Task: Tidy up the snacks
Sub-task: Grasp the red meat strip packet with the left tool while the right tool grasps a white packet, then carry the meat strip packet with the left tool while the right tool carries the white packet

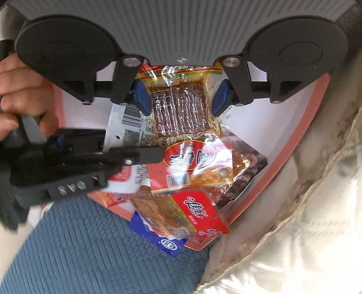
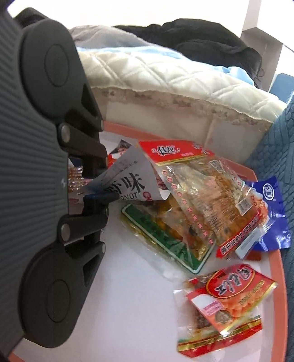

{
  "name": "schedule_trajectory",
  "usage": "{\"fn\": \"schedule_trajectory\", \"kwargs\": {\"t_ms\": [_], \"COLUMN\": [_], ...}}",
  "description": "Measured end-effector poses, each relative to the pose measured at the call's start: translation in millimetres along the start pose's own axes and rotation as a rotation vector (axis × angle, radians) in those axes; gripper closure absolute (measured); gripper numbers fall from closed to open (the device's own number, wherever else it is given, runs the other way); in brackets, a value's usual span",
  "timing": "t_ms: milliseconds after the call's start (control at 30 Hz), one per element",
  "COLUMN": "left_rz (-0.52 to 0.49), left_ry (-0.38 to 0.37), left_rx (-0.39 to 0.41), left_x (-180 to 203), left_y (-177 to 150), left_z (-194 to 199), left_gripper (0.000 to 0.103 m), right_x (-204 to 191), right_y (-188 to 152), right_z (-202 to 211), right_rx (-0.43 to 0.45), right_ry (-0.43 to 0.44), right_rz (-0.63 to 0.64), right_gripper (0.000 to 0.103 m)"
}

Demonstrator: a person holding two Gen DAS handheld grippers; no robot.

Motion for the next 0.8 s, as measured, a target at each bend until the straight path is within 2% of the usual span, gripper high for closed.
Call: {"fn": "schedule_trajectory", "kwargs": {"t_ms": [100, 200, 467, 567, 633, 800], "left_rz": [0.034, 0.026, 0.009, -0.015, -0.030, -0.043], "left_ry": [-0.064, -0.088, -0.087, -0.078, -0.056, -0.050], "left_rx": [0.013, 0.025, 0.012, 0.012, 0.013, 0.014], "left_x": [-0.6, 6.4, 11.2, 13.0, 15.1, 18.7], "left_y": [-2.1, -3.3, -4.3, -7.6, -8.4, -8.9], "left_z": [4.2, 6.2, 5.5, 5.8, 5.6, 9.7], "left_gripper": [0.026, 0.025, 0.025, 0.031, 0.041, 0.044], "right_x": [-3.2, -9.1, -18.3, -26.7, -30.4, -28.8], "right_y": [-2.8, -7.5, -14.6, -17.7, -19.2, -19.6], "right_z": [9.2, 15.5, 22.3, 23.6, 24.6, 31.4], "right_rx": [0.011, 0.016, 0.018, 0.015, 0.014, 0.061], "right_ry": [0.049, 0.094, 0.164, 0.183, 0.188, 0.105], "right_rz": [-0.012, -0.012, -0.035, -0.017, -0.008, 0.012], "right_gripper": [0.087, 0.089, 0.092, 0.092, 0.092, 0.093]}}
Point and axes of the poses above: each gripper's, at about its wrist camera, not at the fingertips, and z roughly against the way its jaws point, x to its right, y to its top, the point moved 9 cm from there along -z, roughly the way its jaws point, and after that the axes turned 11 degrees about -x, right-handed, at the moved point
